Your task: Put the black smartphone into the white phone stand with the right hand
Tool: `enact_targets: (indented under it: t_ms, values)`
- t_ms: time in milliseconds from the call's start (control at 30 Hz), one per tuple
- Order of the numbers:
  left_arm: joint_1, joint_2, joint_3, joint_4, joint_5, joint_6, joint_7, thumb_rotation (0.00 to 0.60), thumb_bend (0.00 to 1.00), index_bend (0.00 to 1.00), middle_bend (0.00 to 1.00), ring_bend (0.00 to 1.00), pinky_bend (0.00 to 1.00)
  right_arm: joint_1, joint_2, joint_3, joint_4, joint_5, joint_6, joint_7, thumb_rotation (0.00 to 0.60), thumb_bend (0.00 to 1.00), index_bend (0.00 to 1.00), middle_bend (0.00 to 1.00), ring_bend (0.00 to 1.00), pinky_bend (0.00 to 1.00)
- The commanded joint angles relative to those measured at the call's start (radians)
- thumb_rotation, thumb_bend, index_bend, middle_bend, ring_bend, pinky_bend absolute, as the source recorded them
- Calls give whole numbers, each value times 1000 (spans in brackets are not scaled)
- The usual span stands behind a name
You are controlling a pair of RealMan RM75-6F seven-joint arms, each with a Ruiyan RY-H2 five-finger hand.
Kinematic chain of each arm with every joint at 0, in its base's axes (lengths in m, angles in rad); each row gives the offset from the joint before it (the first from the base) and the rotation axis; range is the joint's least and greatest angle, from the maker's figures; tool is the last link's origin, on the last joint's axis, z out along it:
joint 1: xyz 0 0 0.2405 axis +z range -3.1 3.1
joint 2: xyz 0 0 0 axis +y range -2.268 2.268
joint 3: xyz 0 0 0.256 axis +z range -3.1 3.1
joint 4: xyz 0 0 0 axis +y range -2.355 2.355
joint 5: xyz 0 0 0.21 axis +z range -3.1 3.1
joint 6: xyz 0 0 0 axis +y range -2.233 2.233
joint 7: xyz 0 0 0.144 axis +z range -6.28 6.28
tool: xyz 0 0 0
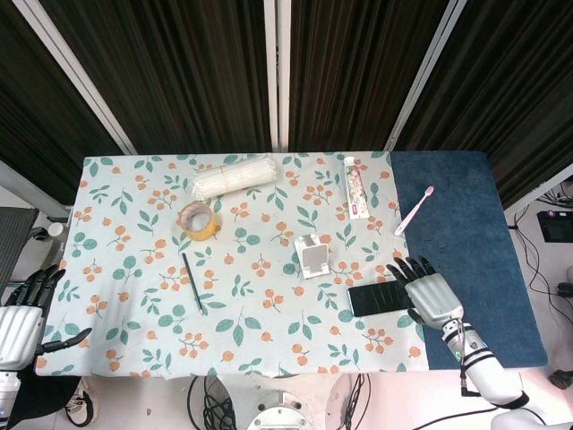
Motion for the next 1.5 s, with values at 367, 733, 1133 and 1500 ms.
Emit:
enact_targets:
  t_ms: [367, 733, 1133, 1500]
  values:
    - [0, -2, -1, 0, 3, 2, -3, 282, 75, 74, 65, 69, 216, 41, -116, -13, 36, 122, 6, -97, 600, 176, 0, 0, 0, 0]
    - [3, 2, 0, -2, 0, 2, -7, 282, 74, 74, 65, 69, 216, 68, -163, -23, 63, 172, -1, -99, 600, 176, 85, 0, 0, 0]
    - [0, 3, 0, 0, -2, -6, -19, 282, 75, 74, 65, 69, 216, 85, -165, -34, 58, 205, 9, -101, 600, 176, 210, 0, 0, 0]
    - [1, 2, 2, 4, -2, -9, -20, 282, 75, 74, 65, 69, 216, 97, -164, -43, 52, 225, 22, -104, 600, 176, 212, 0, 0, 0]
